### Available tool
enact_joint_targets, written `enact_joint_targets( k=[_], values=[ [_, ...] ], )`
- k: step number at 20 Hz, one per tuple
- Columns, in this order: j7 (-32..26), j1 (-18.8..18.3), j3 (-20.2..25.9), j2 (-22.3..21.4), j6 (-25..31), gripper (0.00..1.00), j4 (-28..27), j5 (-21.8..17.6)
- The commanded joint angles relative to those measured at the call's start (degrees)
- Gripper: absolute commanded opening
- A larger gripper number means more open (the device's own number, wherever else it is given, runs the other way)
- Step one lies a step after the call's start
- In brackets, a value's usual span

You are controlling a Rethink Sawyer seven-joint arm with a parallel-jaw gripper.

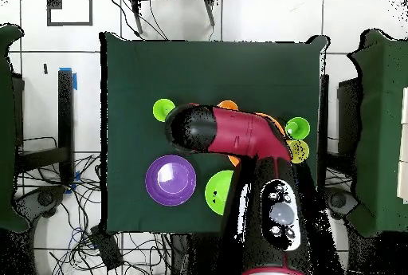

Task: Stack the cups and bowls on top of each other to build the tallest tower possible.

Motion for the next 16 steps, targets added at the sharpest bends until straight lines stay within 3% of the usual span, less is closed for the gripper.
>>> enact_joint_targets(
  k=[1,16],
  values=[
    [-5.3,-2.6,5.6,6.6,2.0,1.00,-6.1,-5.8],
    [-11.3,-8.6,11.1,14.9,7.6,1.00,-16.2,-9.8]
  ],
)
